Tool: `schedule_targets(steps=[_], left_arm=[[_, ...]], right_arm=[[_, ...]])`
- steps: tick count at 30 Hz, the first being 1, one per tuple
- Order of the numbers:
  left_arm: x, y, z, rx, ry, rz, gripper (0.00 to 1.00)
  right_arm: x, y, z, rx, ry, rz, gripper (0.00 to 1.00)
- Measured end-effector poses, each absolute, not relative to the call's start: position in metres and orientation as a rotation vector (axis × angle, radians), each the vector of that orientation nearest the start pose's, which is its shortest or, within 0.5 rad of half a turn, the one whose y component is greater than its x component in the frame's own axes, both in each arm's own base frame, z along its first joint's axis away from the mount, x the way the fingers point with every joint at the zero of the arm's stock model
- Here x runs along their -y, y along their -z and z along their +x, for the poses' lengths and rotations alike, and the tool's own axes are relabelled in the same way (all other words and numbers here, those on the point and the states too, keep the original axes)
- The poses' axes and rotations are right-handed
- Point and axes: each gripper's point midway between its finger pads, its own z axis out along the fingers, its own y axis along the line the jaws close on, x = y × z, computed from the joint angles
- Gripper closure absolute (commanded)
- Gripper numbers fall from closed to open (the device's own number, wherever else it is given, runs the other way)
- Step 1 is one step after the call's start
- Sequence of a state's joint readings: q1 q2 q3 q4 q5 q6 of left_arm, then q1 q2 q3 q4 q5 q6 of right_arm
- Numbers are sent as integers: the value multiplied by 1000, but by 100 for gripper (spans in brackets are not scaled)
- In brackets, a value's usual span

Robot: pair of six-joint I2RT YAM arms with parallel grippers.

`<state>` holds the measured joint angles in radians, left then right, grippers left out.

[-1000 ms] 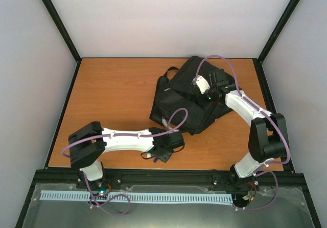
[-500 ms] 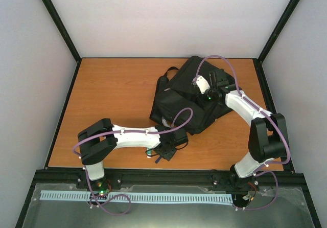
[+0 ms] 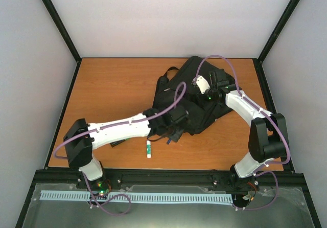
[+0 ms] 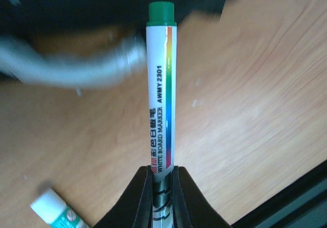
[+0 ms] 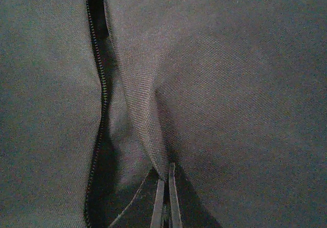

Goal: Pack the student bag
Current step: Pick up the stationery from the center of the board, then place the stationery in the student bag.

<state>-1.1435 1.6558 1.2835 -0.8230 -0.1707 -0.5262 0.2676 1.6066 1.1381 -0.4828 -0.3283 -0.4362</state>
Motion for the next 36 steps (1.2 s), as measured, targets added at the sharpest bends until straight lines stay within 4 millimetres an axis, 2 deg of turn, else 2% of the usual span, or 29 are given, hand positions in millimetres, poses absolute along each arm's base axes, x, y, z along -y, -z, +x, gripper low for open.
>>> schedule_targets(steps=[2, 5, 15, 20, 22, 26, 29, 32, 36], left_arm=[[341, -139, 207, -2596, 288, 729, 98], [340, -147, 237, -2580, 308, 663, 97], [351, -108, 319, -2674, 389, 620, 97], [365, -106, 353, -2664, 463, 622, 97], [372, -111, 371, -2648, 494, 610, 97], [381, -114, 386, -2634, 516, 605, 91], [385, -113, 394, -2632, 518, 601, 77], [384, -111, 396, -2632, 511, 595, 64], [374, -114, 389, -2621, 502, 578, 56]], right_arm=[[-163, -128, 383, -2281, -344, -978, 97], [-163, -128, 383, -2280, -348, -977, 97], [-164, -128, 382, -2276, -365, -979, 97], [-164, -129, 382, -2273, -369, -981, 97], [-164, -129, 382, -2272, -368, -984, 97], [-164, -129, 382, -2269, -366, -988, 97], [-164, -129, 382, -2267, -366, -991, 97], [-164, -129, 382, -2267, -366, -992, 97], [-165, -129, 382, -2266, -369, -993, 97]])
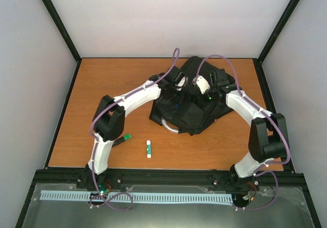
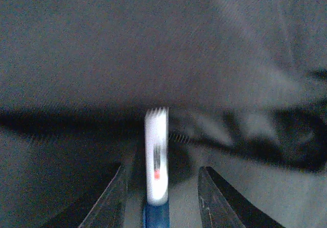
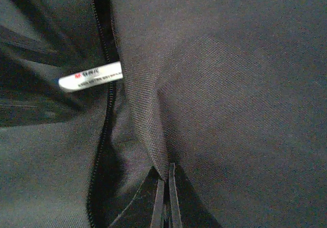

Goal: Pack the student bag
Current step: Place the stationery in the student bag.

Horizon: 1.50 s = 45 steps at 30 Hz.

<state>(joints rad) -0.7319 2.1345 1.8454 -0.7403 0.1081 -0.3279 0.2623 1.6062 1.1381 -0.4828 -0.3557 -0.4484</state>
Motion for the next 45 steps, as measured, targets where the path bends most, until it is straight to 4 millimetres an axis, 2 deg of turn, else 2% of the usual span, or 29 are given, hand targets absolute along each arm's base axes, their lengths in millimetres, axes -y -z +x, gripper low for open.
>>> schedule_targets(steps=[3, 6, 10, 12, 15, 18, 25, 31, 36, 45], left_arm=[[354, -125, 371, -2625, 483, 561, 51], [336, -146, 353, -2593, 486, 540, 50], [314, -163, 329, -2553, 519, 497, 55], [307, -159, 320, -2559, 522, 484, 61], [301, -140, 311, -2600, 515, 473, 67], [301, -123, 307, -2637, 522, 471, 70], [313, -106, 316, -2647, 537, 473, 77], [329, -95, 333, -2648, 540, 476, 86], [344, -101, 348, -2621, 565, 480, 90], [380, -118, 390, -2529, 603, 478, 93]], right_arm=[[-165, -129, 382, -2266, -371, -993, 97], [-165, -129, 382, -2266, -373, -994, 97], [-165, -129, 382, -2265, -373, -993, 97], [-165, -131, 382, -2262, -373, -993, 97], [-165, -131, 381, -2261, -376, -993, 97], [-166, -131, 380, -2261, -383, -995, 97], [-167, -131, 379, -2261, -393, -998, 97], [-167, -131, 379, -2261, -393, -998, 97], [-167, -131, 379, -2261, -392, -997, 97], [-167, -131, 379, -2262, -392, -997, 97]])
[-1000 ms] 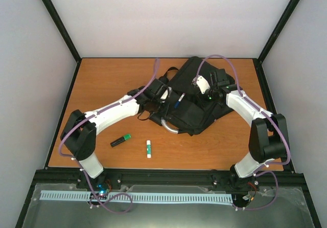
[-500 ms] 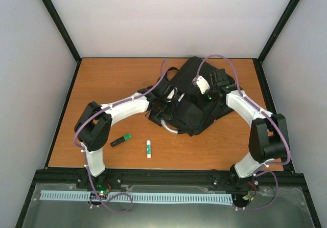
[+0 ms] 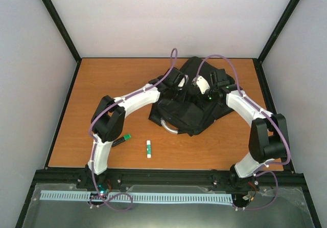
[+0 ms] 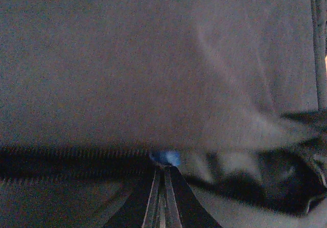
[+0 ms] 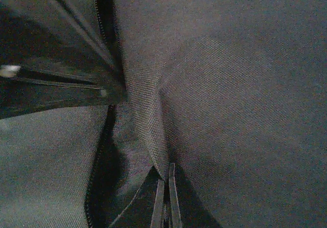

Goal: Pack the student bag
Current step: Place the stationery in the student bag, then pick up the stationery from the center of the board.

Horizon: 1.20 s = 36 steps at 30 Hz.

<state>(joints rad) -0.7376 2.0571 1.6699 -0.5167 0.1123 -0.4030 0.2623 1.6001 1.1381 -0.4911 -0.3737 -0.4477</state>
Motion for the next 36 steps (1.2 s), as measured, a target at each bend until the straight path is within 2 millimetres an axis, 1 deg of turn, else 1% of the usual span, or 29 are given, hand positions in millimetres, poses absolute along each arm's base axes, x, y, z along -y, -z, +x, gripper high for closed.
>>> schedule_targets(steps=[4, 8, 13, 16, 18, 20, 23, 25, 27, 28, 29, 30, 32, 34, 36], left_arm=[[394, -115, 405, -2512, 612, 475, 93], [398, -107, 409, -2523, 611, 464, 93], [398, -107, 410, -2523, 625, 432, 90], [396, -110, 407, -2518, 631, 422, 81], [389, -115, 401, -2517, 628, 415, 72], [380, -126, 392, -2512, 625, 410, 63], [362, -148, 375, -2493, 620, 408, 52], [344, -164, 360, -2477, 610, 400, 43], [325, -176, 347, -2462, 580, 379, 31], [318, -179, 344, -2456, 563, 369, 25], [308, -182, 341, -2453, 543, 350, 22], [299, -182, 339, -2454, 523, 329, 17], [280, -174, 340, -2471, 492, 268, 12], [260, -160, 346, -2499, 476, 202, 11], [237, -143, 357, -2529, 463, 113, 11]], right_arm=[[-166, -131, 379, -2262, -388, -997, 97], [-166, -131, 380, -2263, -384, -996, 97], [-166, -131, 380, -2261, -383, -995, 97], [-166, -131, 380, -2262, -385, -996, 97], [-166, -131, 379, -2264, -388, -996, 97], [-166, -130, 379, -2265, -389, -997, 97], [-166, -130, 379, -2265, -389, -997, 97], [-166, -130, 379, -2265, -389, -997, 97], [-166, -130, 379, -2265, -390, -998, 97], [-167, -130, 379, -2265, -390, -998, 97], [-167, -130, 379, -2266, -391, -998, 97], [-167, -130, 379, -2266, -392, -998, 97], [-167, -129, 379, -2267, -394, -998, 97], [-167, -128, 379, -2269, -396, -999, 97], [-167, -128, 379, -2270, -398, -999, 97]])
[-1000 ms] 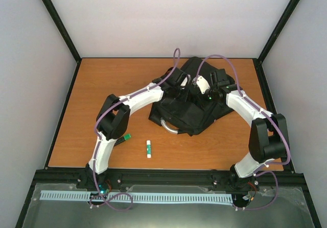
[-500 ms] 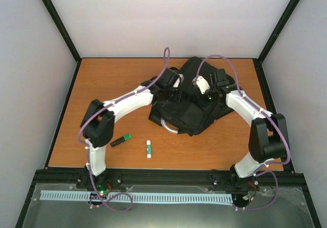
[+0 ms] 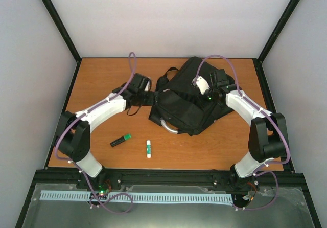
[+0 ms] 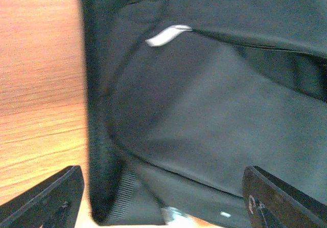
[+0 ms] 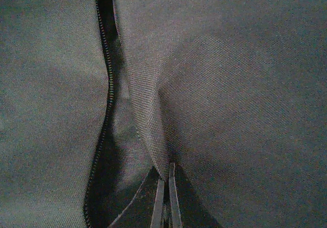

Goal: Pack the student bag
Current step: Pick up the stationery from the center of the board.

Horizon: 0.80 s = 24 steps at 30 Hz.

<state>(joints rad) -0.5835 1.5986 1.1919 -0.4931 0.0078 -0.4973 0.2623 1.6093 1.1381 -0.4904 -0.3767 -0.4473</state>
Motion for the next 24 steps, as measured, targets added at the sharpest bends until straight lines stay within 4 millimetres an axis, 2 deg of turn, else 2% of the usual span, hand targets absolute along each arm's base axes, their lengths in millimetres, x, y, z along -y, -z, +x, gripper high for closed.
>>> schedule_targets(steps=[2, 4, 7, 9, 12, 16, 22, 24], left_arm=[[225, -129, 368, -2555, 474, 61, 13], [224, -118, 380, -2563, 514, 37, 20], [249, -99, 391, -2593, 651, 84, 26], [268, -87, 389, -2609, 751, 131, 27], [284, -82, 380, -2616, 812, 183, 28], [299, -88, 359, -2592, 815, 257, 29], [309, -82, 304, -2618, 704, 337, 28], [306, -82, 294, -2624, 651, 330, 27]], right_arm=[[-167, -128, 379, -2270, -398, -999, 97], [-167, -127, 379, -2271, -397, -999, 97], [-167, -125, 379, -2278, -399, -1000, 97], [-167, -122, 379, -2287, -403, -1003, 97], [-167, -120, 378, -2295, -404, -1005, 97], [-164, -117, 377, -2315, -389, -1000, 97], [-160, -111, 374, -2346, -386, -1002, 97], [-161, -111, 373, -2346, -393, -1005, 97]])
